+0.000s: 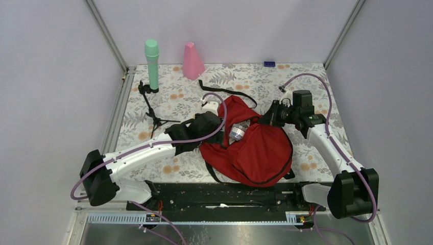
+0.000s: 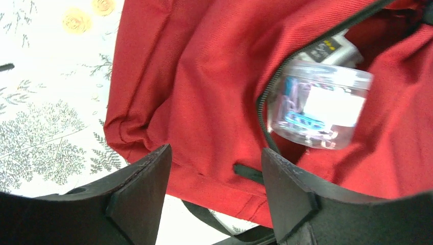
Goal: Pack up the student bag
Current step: Place the stationery in the student bag, then adjust the student bag at the center of the board.
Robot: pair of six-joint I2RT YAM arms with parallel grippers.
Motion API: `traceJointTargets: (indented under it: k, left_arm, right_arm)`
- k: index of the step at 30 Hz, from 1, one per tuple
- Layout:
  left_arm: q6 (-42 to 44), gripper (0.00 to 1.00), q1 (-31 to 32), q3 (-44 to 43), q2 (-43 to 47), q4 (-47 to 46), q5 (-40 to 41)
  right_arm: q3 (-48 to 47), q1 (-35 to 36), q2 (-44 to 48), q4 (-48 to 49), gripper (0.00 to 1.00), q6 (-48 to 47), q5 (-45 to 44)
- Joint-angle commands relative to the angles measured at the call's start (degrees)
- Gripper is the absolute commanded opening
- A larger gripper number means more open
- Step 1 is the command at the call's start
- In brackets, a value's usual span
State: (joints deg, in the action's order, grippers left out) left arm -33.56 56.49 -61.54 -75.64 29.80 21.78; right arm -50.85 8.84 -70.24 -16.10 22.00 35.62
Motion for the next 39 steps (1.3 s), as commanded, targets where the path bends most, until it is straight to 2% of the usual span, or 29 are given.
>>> traceJointTargets:
  k: [1, 14, 22, 25, 28, 29, 32, 39]
  left_arm:
    - [-1.87, 0.66, -2.29, 2.09, 2.38, -6.17, -4.62]
    - [-1.61, 0.65, -6.58, 2.14, -2.14, -13.37, -10.0]
    - [-0.1, 0.58, -6.79, 1.92, -5.94, -16.15, -13.32]
    - [0.69, 0.47, -6.74, 1.46, -7.37, -16.76, -14.0]
    - [1.19, 0.26, -6.71, 0.73, -8.1, -16.59, -14.73]
    - [1.26, 0.17, -6.71, 0.58, -7.79, -16.54, -14.64]
    - [1.45, 0.02, -6.73, 0.8, -5.64, -16.85, -13.54]
    - [3.11, 0.0, -5.94, 2.91, 1.1, -20.57, -12.99]
  right_arm:
    - [-4.88, -0.49, 1.62, 4.52, 0.08, 1.16, 2.66]
    - [-4.53, -0.46, 1.91, 4.5, 0.08, 1.51, 2.7]
    - [-4.48, -0.49, 1.81, 4.49, 0.08, 1.48, 2.62]
    - [-4.53, -0.49, 1.67, 4.54, 0.08, 1.55, 2.46]
    - [-4.52, -0.49, 1.83, 4.48, 0.09, 1.5, 2.12]
    - [-4.52, -0.49, 1.98, 4.45, 0.11, 1.46, 1.97]
    - [-4.65, -0.49, 2.28, 4.5, 0.12, 1.41, 1.53]
    - [-5.72, -0.49, 1.9, 3.15, 0.14, 1.56, -1.04]
